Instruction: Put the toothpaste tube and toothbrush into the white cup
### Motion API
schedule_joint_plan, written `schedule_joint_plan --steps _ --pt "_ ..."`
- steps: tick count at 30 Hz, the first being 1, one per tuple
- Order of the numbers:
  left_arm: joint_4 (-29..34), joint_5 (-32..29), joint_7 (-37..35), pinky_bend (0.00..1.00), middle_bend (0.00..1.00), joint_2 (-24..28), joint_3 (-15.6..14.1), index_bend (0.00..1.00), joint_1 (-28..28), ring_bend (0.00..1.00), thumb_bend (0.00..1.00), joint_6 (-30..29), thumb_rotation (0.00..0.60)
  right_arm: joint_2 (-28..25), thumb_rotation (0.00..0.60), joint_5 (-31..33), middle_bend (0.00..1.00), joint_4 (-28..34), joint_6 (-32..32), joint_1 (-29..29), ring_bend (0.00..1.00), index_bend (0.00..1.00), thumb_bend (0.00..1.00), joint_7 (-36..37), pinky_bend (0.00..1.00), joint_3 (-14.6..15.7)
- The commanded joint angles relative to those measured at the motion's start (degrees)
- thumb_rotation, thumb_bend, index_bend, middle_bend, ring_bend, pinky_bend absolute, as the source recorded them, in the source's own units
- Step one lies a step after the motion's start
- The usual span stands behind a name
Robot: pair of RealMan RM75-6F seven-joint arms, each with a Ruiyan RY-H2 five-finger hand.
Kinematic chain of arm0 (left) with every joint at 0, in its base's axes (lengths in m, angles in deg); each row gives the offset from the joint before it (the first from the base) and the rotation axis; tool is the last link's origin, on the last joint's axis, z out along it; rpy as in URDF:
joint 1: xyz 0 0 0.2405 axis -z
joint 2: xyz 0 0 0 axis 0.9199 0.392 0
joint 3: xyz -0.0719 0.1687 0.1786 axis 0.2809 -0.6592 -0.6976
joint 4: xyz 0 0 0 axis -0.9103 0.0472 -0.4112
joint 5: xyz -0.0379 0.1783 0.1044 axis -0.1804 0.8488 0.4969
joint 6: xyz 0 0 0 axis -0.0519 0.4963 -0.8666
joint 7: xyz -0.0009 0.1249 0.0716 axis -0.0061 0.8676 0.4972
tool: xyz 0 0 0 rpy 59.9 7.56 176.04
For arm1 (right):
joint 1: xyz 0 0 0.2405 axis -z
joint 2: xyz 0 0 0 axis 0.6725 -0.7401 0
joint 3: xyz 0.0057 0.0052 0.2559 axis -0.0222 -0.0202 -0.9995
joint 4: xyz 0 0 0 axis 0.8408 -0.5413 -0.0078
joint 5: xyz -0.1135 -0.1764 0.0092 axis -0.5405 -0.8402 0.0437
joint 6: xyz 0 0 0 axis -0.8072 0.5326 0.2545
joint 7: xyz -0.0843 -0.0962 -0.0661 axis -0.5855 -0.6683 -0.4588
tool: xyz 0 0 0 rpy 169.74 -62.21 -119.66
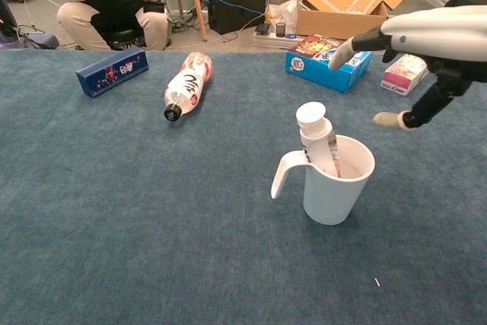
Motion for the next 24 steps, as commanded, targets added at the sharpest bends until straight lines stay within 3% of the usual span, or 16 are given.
schedule_joint_plan --steps 1,5,11,24 --pt "-0.02 0.00 0.15 0.28 0.38 -0.13 -0.04 0.51 0.03 0.23 0.00 0.05 0.600 -5.54 0.600 -7.03 0.15 0.88 0.04 3.46 0.00 0.21 0.21 2.98 0.20 3.65" --pt "-0.11 -0.16 0.43 0.28 0.38 -0.31 -0.04 0.51 0.08 0.23 0.00 0.18 0.600 -10.35 0.600 -13.46 0.13 -0.24 -0.87 5.97 0.00 0.31 0.20 5.09 0.20 6.83" --pt "-0.14 -0.37 0.73 0.28 0.38 -0.47 0.02 0.51 0.10 0.23 0.00 0.16 0.600 -14.82 0.600 -22.56 0.12 -5.42 -2.63 9.28 0.00 0.34 0.20 10.25 0.19 10.01" --pt "-0.28 -0.72 0.92 0.28 0.38 -0.60 0.08 0.51 0.15 0.23 0.00 0.31 0.600 -12.72 0.600 -30.83 0.12 -20.32 -3.27 16.91 0.00 0.39 0.20 15.65 0.19 12.48"
